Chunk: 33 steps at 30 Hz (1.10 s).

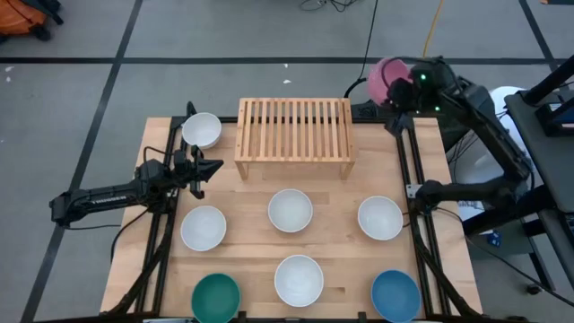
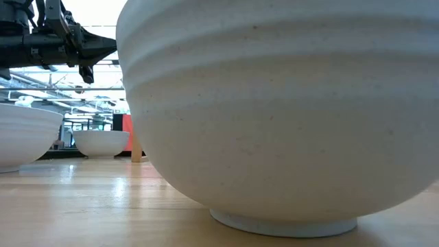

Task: Place and stack bowls onto a shelf
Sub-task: Put the pink bowl on the shelf

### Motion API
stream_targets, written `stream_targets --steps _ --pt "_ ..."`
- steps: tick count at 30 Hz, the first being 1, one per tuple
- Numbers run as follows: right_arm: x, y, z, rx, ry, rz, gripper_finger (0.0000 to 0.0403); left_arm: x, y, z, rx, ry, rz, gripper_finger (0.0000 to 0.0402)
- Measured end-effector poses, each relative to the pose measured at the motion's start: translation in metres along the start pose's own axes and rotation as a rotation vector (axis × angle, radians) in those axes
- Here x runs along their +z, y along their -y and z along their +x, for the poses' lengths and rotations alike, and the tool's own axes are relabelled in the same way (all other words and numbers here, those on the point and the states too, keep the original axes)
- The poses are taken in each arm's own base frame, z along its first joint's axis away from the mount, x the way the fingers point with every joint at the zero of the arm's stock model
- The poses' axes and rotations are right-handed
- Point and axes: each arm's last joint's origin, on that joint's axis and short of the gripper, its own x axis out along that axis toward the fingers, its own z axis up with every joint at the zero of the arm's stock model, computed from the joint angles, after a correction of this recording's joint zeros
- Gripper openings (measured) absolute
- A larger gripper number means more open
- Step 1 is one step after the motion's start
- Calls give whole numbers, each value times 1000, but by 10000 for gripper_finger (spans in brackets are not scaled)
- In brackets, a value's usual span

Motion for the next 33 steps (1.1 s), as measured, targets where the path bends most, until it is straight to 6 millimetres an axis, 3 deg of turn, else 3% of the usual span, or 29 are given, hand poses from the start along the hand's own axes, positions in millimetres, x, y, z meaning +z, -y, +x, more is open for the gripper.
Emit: stream_targets --steps 5,14,24,33 --pt "28 -17 6 114 -12 -95 0 0 0 0 0 0 -6 17" --pt "63 -54 57 274 -85 -314 0 0 0 0 0 0 -41 17" --pt "65 -74 119 373 -278 -393 0 0 0 0 -1 0 -40 17" --pt "60 -80 142 427 -381 -449 0 0 0 0 -1 0 -40 17"
